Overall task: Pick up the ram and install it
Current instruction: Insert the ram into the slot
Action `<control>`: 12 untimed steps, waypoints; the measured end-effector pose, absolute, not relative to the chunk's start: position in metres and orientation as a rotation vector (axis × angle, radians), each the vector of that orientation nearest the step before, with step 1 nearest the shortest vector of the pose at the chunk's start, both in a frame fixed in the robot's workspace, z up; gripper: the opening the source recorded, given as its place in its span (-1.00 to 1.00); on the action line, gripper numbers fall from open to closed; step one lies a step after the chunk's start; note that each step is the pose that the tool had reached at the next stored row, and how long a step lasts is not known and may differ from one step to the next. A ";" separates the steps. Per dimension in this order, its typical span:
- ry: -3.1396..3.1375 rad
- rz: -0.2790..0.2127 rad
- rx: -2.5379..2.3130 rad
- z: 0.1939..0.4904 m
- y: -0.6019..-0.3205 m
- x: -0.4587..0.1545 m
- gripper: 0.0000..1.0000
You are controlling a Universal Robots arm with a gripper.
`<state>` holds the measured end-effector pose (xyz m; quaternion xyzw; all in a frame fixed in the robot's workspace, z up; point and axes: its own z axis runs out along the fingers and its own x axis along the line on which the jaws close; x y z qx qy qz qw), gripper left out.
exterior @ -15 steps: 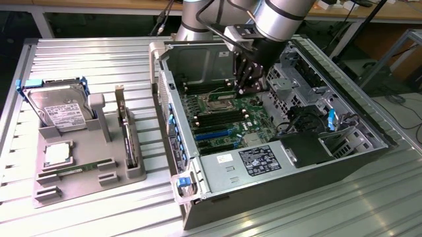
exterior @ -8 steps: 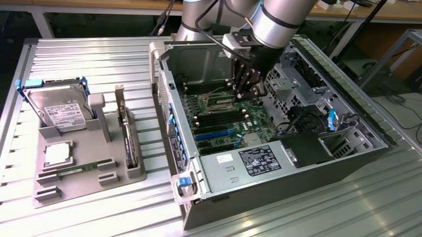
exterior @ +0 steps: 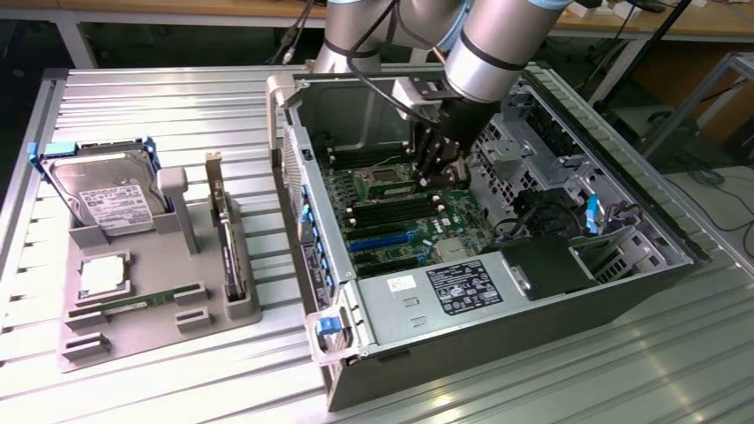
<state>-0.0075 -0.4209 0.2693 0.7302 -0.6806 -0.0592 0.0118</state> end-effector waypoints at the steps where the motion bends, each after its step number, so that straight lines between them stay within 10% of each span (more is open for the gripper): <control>1: -2.122 -0.184 2.277 0.268 -0.421 -0.008 -0.73; 12: -2.109 -0.148 2.259 0.243 -0.416 -0.016 -0.73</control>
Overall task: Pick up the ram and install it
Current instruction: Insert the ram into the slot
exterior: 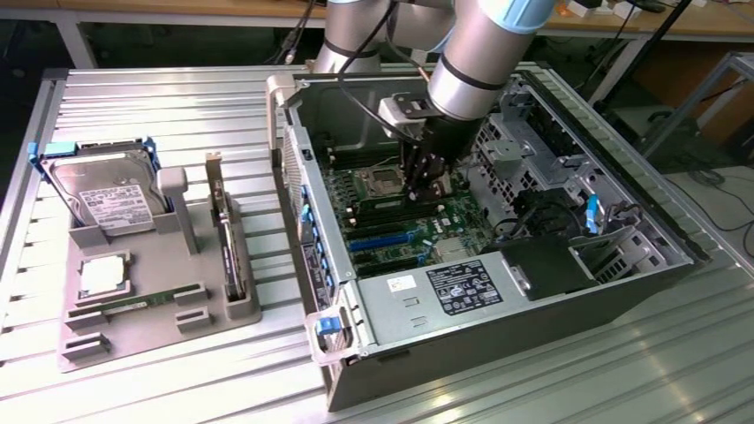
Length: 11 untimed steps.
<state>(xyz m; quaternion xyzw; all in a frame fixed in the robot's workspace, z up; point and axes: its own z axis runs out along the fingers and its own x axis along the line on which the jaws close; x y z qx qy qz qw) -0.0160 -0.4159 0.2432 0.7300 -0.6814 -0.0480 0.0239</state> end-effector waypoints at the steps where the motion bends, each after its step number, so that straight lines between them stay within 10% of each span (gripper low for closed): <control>1: -2.109 -0.148 2.259 0.243 -0.416 -0.016 -0.73; 11: -2.110 -0.147 2.257 0.239 -0.409 -0.016 -0.73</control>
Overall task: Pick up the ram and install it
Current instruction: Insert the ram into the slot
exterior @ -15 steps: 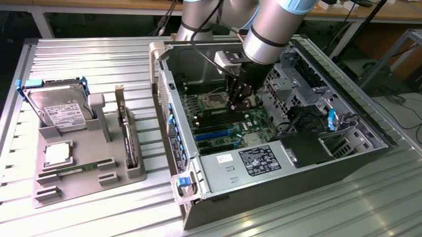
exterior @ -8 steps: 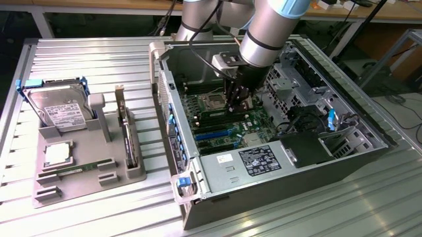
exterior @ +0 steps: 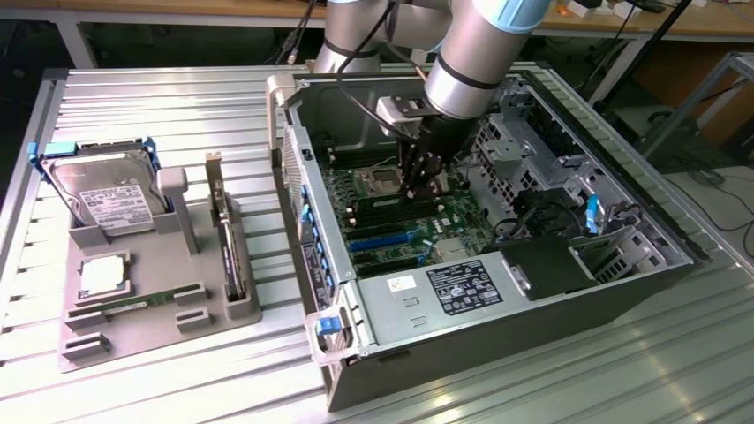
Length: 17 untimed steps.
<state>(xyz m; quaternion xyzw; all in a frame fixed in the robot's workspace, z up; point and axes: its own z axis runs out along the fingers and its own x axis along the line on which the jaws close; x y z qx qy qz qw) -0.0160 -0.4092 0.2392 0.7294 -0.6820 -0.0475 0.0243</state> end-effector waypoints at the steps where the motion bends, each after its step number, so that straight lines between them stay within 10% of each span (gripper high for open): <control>1: -2.109 -0.145 2.255 0.238 -0.409 -0.016 -0.73; 17: -2.107 -0.134 2.249 0.234 -0.413 -0.013 -0.73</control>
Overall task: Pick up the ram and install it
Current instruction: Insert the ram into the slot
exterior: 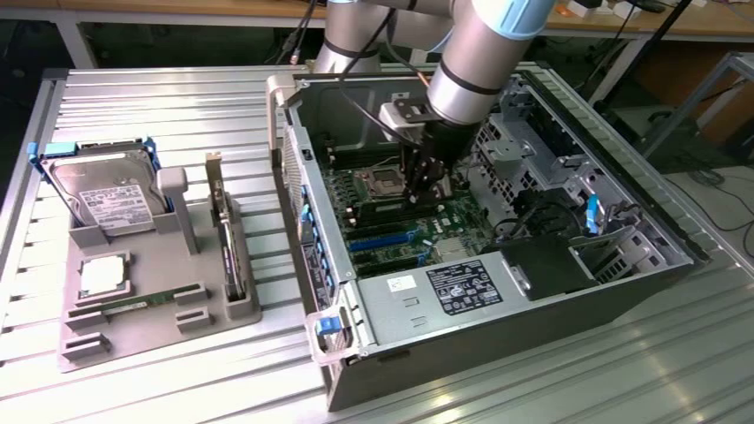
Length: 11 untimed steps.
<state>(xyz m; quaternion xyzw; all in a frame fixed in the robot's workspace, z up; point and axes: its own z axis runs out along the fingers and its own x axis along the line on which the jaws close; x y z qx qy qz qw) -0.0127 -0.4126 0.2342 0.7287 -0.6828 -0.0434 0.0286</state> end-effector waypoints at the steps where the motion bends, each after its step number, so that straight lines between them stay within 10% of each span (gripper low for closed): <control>1: -2.108 -0.134 2.248 0.234 -0.414 -0.012 -0.73; 11: -2.106 -0.126 2.243 0.228 -0.412 -0.012 -0.73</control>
